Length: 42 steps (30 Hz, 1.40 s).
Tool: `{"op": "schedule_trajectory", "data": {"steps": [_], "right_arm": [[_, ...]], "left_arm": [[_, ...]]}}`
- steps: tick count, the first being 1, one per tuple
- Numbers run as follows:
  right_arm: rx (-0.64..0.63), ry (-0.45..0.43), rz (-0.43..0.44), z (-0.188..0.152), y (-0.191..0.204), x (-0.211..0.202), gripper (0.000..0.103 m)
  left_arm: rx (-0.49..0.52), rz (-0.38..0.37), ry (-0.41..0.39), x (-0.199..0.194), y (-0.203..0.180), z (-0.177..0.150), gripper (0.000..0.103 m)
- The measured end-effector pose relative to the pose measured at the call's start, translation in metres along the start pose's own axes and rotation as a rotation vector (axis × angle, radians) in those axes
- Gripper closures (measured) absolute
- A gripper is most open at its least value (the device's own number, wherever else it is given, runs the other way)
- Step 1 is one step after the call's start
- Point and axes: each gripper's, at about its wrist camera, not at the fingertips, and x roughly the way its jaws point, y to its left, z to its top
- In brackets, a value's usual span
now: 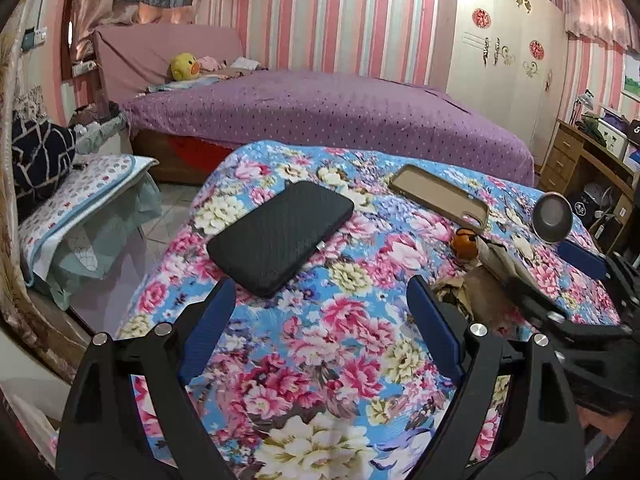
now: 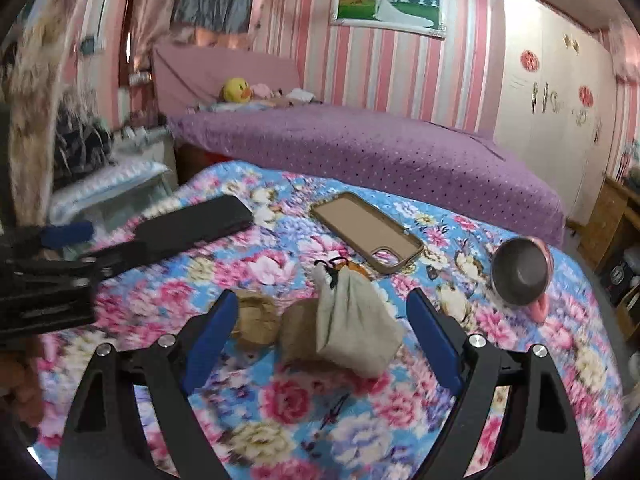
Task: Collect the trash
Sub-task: 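Grasp crumpled brown paper with the left tool while the right tool grasps the beige cloth, then carry brown paper and beige cloth to the basket and open both tools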
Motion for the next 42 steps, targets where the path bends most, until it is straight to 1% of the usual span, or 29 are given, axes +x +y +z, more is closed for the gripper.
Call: {"op": "schedule_trajectory", "data": {"steps": [1,2,3,4,7,9,11,14,16,18,20,21,22,23,24,25,27,30,32,34,36,38,42], "right_arm": [[-0.003,0.042,-0.002,-0.002,-0.001,0.01,0.029],[0.014,0.089,0.0,-0.006,-0.004,0.02,0.046],[0.033,0.116,0.01,-0.008,-0.007,0.025,0.057],[0.065,0.124,0.025,-0.01,-0.013,0.025,0.077],[0.16,0.053,0.053,-0.005,-0.033,0.002,0.086],[0.198,0.006,0.044,-0.003,-0.045,-0.014,0.088],[0.238,-0.021,0.035,-0.004,-0.059,-0.029,0.088],[0.28,-0.037,0.032,-0.007,-0.077,-0.042,0.088],[0.29,-0.043,0.035,-0.009,-0.085,-0.048,0.088],[0.296,-0.054,0.063,-0.01,-0.091,-0.052,0.088],[0.29,-0.056,0.064,-0.011,-0.096,-0.054,0.088],[0.284,-0.057,0.065,-0.011,-0.098,-0.055,0.088],[0.283,-0.056,0.066,-0.011,-0.099,-0.055,0.088],[0.278,-0.055,0.066,-0.012,-0.1,-0.057,0.088],[0.273,-0.055,0.065,-0.012,-0.101,-0.057,0.088],[0.27,-0.056,0.061,-0.013,-0.102,-0.059,0.088],[0.278,-0.063,0.065,-0.013,-0.107,-0.063,0.088],[0.284,-0.086,0.061,-0.013,-0.114,-0.074,0.088],[0.31,-0.104,0.065,-0.014,-0.122,-0.083,0.088],[0.339,-0.12,0.075,-0.016,-0.131,-0.092,0.088],[0.34,-0.134,0.059,-0.019,-0.136,-0.102,0.088],[0.338,-0.144,0.048,-0.02,-0.141,-0.111,0.088],[0.331,-0.159,0.011,-0.027,-0.154,-0.13,0.088]], "left_arm": [[0.005,-0.001,0.004,0.001,-0.002,-0.001,0.018],[0.013,-0.004,0.006,0.001,-0.003,-0.002,0.018],[0.022,-0.006,0.008,0.002,-0.005,-0.003,0.018],[0.032,-0.009,0.011,0.003,-0.008,-0.004,0.018],[0.039,-0.037,0.024,0.007,-0.016,-0.006,0.018],[0.036,-0.072,0.036,0.012,-0.024,-0.007,0.018],[0.045,-0.101,0.042,0.017,-0.035,-0.007,0.018],[0.101,-0.12,0.042,0.025,-0.059,-0.006,0.018],[0.118,-0.134,0.052,0.031,-0.07,-0.006,0.018],[0.141,-0.123,0.066,0.039,-0.08,-0.007,0.018],[0.151,-0.112,0.089,0.049,-0.087,-0.008,0.019],[0.151,-0.115,0.101,0.053,-0.089,-0.008,0.023],[0.148,-0.125,0.118,0.057,-0.09,-0.009,0.047],[0.142,-0.138,0.136,0.059,-0.089,-0.01,0.067],[0.13,-0.147,0.138,0.059,-0.088,-0.009,0.067],[0.124,-0.153,0.133,0.057,-0.088,-0.009,0.074],[0.116,-0.165,0.115,0.05,-0.086,-0.007,0.074],[0.105,-0.164,0.054,0.027,-0.085,-0.001,0.075],[0.096,-0.166,0.007,0.008,-0.086,0.0,0.075],[0.096,-0.178,-0.011,-0.004,-0.089,0.0,0.075],[0.107,-0.197,-0.025,-0.014,-0.094,-0.002,0.075],[0.118,-0.199,-0.041,-0.021,-0.099,-0.002,0.075],[0.096,-0.229,-0.081,-0.041,-0.104,-0.001,0.075]]}}
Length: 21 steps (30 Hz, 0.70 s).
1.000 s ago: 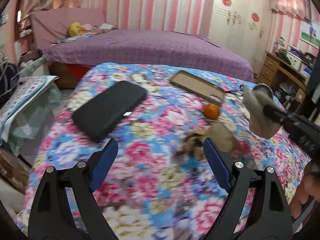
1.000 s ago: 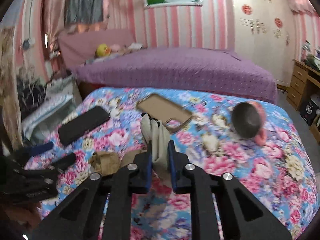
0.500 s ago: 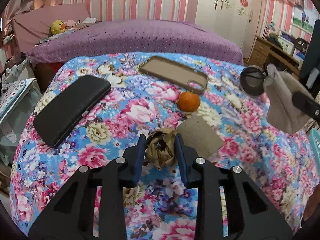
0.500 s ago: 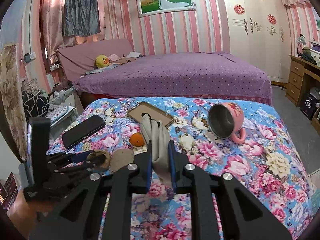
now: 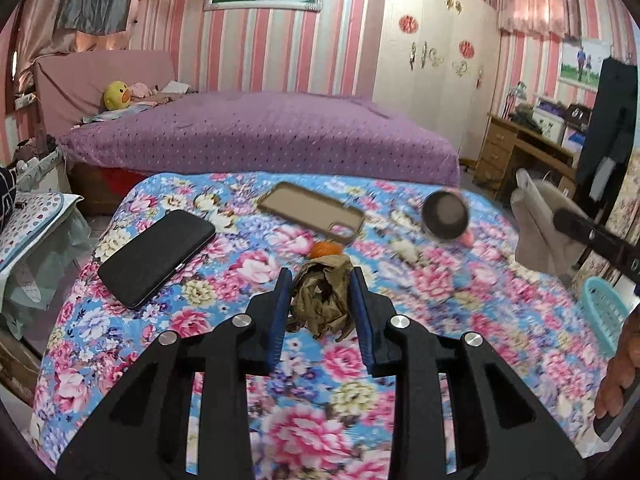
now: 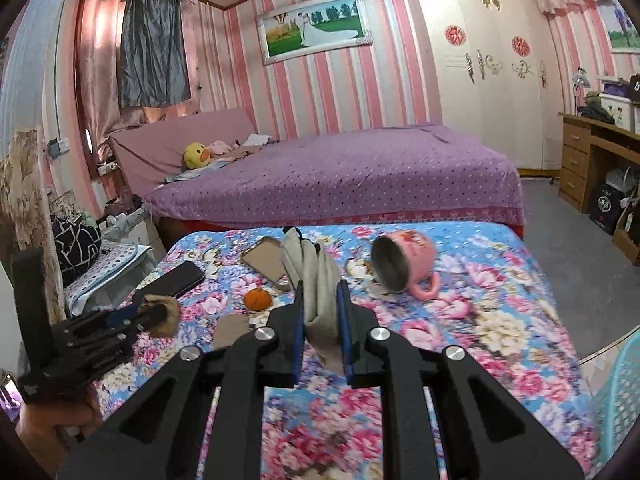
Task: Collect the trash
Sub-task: 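Carry brown paper and beige cloth to the basket and open both tools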
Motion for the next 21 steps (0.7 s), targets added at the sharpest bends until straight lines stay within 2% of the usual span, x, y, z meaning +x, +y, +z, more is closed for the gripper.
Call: {"op": "schedule_trajectory", "data": {"steps": [7,15,21], "right_arm": [[0.059,-0.029,-0.119,-0.001,-0.053,-0.041,0.088],[0.13,-0.03,-0.364,-0.021,-0.131,-0.095,0.088],[0.196,-0.037,-0.461,-0.018,-0.191,-0.117,0.088]], "left_arm": [[0.024,-0.038,-0.017,-0.009,-0.022,0.0,0.075],[0.054,-0.068,-0.019,-0.008,-0.047,-0.004,0.074],[0.064,-0.122,-0.009,-0.01,-0.068,-0.006,0.074]]}}
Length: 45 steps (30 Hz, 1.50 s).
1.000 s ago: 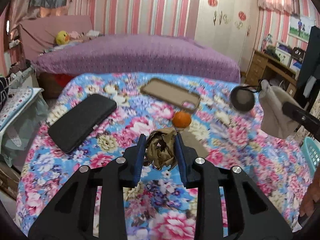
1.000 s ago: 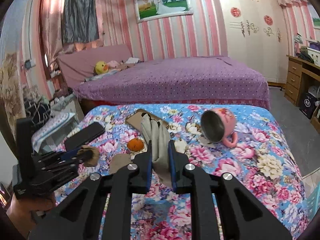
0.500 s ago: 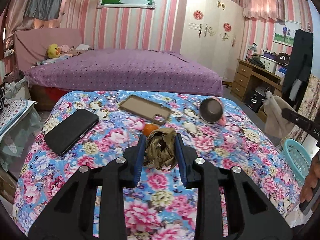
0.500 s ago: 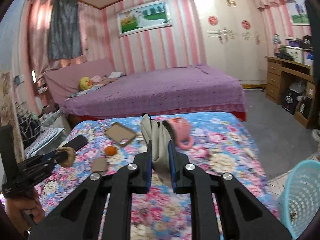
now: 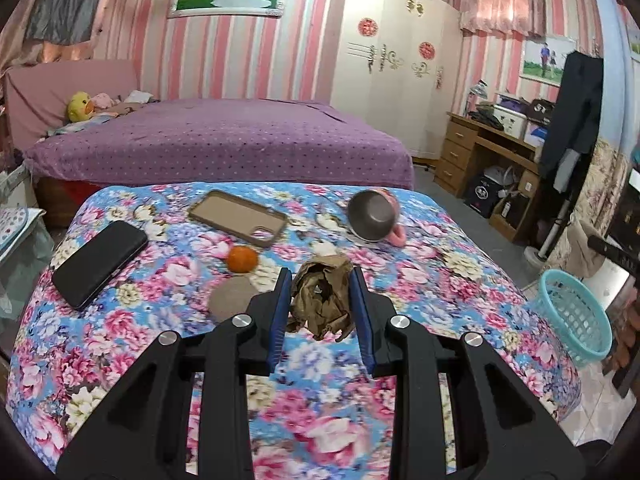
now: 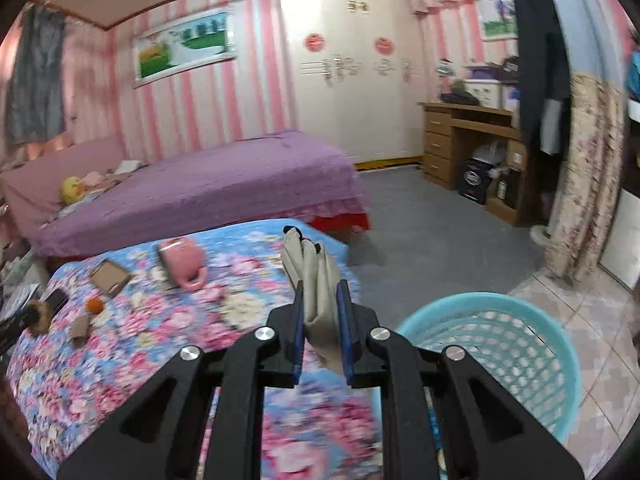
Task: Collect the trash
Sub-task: 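Carry brown paper and beige cloth to the basket and open both tools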
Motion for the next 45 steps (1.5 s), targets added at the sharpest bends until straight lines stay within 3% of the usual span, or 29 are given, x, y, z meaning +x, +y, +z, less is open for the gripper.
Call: {"op": "schedule_trajectory", "data": {"steps": [5,10,19,25,33,36,38,40,45], "right_arm": [[0.046,-0.008,-0.016,0.006,-0.024,-0.003,0.088],[0.05,-0.031,-0.041,0.01,-0.035,-0.012,0.088],[0.132,-0.031,-0.124,0.011,-0.091,-0.027,0.088],[0.187,-0.017,-0.167,0.007,-0.12,-0.028,0.088],[0.256,-0.013,-0.185,0.004,-0.139,-0.028,0.088],[0.289,-0.029,-0.2,0.003,-0.142,-0.033,0.084],[0.314,-0.044,-0.185,0.001,-0.147,-0.035,0.056],[0.329,-0.065,-0.181,0.001,-0.149,-0.039,0.046],[0.359,-0.135,-0.222,0.002,-0.154,-0.053,0.044]], "left_arm": [[0.05,-0.036,-0.012,0.004,-0.042,0.012,0.074],[0.036,-0.149,-0.006,0.014,-0.09,0.026,0.074],[0.194,-0.256,-0.003,0.038,-0.209,0.044,0.074],[0.225,-0.322,0.022,0.052,-0.267,0.05,0.074],[0.253,-0.361,0.05,0.06,-0.303,0.045,0.074],[0.279,-0.366,0.044,0.061,-0.313,0.046,0.074],[0.296,-0.367,0.05,0.064,-0.32,0.046,0.074],[0.295,-0.375,0.058,0.066,-0.325,0.046,0.074],[0.289,-0.43,0.093,0.073,-0.346,0.041,0.074]]}}
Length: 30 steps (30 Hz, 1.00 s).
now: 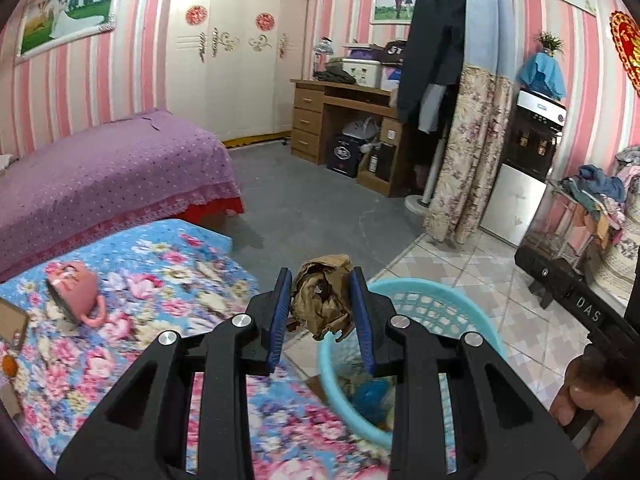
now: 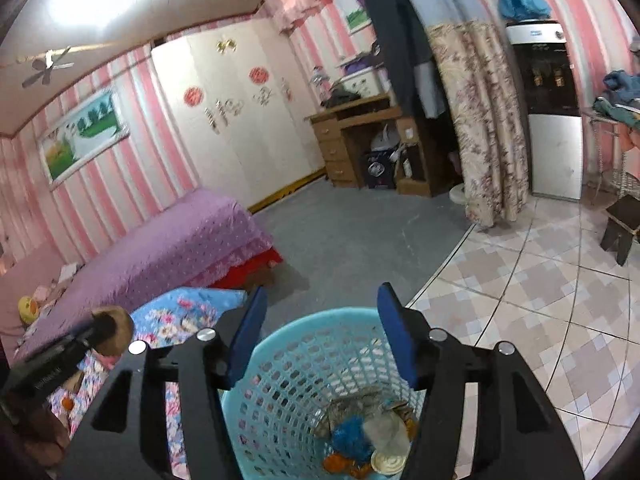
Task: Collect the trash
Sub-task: 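Carry brown paper and beige cloth to the basket and open both tools, then move both open tools back over the cardboard piece on the bed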
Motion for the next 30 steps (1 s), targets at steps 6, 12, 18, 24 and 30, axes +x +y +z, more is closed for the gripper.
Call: {"op": "schedule_trajectory", "data": {"steps": [6,12,18,24,30], "right_arm": [[0.028,-0.025,-0.022,0.003,-0.009,-0.004,0.044],[-0.01,-0.004,0.031,-0.001,0.012,0.001,0.043],[-0.079,0.026,0.099,-0.012,0.045,0.009,0.04],[-0.218,0.036,0.202,-0.033,0.117,0.001,0.033],[-0.334,0.046,0.289,-0.061,0.181,-0.011,0.029]], "left_arm": [[0.026,-0.079,0.01,0.007,-0.023,0.005,0.026],[-0.002,-0.035,-0.023,-0.013,0.0,0.005,0.026],[-0.015,0.151,-0.083,-0.077,0.076,-0.014,0.024],[-0.043,0.431,-0.108,-0.154,0.177,-0.047,0.022],[-0.201,0.655,-0.131,-0.216,0.275,-0.088,0.019]]}}
